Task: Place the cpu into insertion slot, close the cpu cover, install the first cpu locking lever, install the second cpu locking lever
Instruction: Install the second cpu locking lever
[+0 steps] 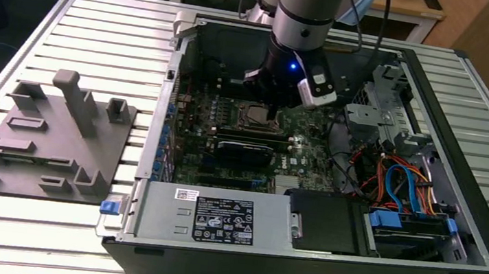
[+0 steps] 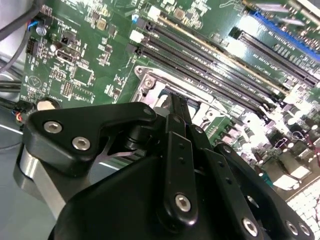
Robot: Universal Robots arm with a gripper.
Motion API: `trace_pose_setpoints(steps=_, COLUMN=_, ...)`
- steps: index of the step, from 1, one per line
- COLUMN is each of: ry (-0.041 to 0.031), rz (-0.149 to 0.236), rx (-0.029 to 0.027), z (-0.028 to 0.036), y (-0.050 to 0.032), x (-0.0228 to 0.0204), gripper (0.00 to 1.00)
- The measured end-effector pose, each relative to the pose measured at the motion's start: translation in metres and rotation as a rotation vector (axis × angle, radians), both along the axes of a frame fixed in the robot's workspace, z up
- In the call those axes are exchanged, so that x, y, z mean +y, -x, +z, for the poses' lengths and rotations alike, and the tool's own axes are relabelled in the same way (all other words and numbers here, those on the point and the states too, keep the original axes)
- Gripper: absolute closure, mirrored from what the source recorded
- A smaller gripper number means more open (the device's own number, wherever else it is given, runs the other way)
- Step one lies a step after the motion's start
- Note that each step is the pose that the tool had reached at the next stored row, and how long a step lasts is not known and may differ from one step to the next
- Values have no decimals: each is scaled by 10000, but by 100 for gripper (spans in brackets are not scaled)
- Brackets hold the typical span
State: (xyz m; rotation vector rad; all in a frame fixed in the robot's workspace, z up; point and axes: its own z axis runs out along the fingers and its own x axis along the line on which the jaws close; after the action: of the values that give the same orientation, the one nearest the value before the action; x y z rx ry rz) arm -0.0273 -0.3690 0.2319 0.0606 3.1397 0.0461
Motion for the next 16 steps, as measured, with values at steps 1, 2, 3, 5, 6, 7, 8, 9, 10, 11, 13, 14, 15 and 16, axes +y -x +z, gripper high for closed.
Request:
trace_pose_setpoints(steps=1, ry=0, rz=0, rx=0, z=0, y=0, x=-10, gripper=90)
trace_pose_setpoints(steps=2, ry=1, rz=0, rx=0, z=0, y=0, x=-23, gripper=90)
trace_pose_setpoints(steps=3, ry=2, rz=0, rx=0, z=0, y=0, x=-39, gripper=90)
trace_pose_setpoints(steps=5, ry=2, rz=0, rx=0, z=0, y=0, x=-65, gripper=90)
trace_pose_setpoints(steps=6, ry=2, rz=3, rx=0, z=0, y=0, x=-72, gripper=90)
trace_pose_setpoints(steps=7, ry=2, rz=21, rx=0, z=0, y=4, x=-77, gripper=90)
trace_pose_setpoints(steps=8, ry=1, rz=76, rx=-1, z=0, y=12, x=-78, gripper=90)
trace_pose_setpoints(steps=9, ry=3, rz=140, rx=-1, z=-1, y=23, x=-78, gripper=90)
trace_pose_setpoints(steps=10, ry=5, rz=195, rx=0, z=-1, y=35, x=-78, gripper=90)
trace_pose_setpoints(steps=11, ry=5, rz=241, rx=-1, z=-1, y=51, x=-79, gripper=90)
trace_pose_setpoints(steps=13, ry=6, rz=297, rx=0, z=0, y=90, x=-90, gripper=90)
trace_pose_setpoints(steps=14, ry=6, rz=328, rx=-1, z=-1, y=103, x=-100, gripper=90)
trace_pose_setpoints(steps=15, ry=5, rz=352, rx=-1, z=-1, y=114, x=-109, gripper=90)
trace_pose_setpoints(steps=16, ry=4, rz=370, rx=-1, z=-1, y=123, x=-117, gripper=90)
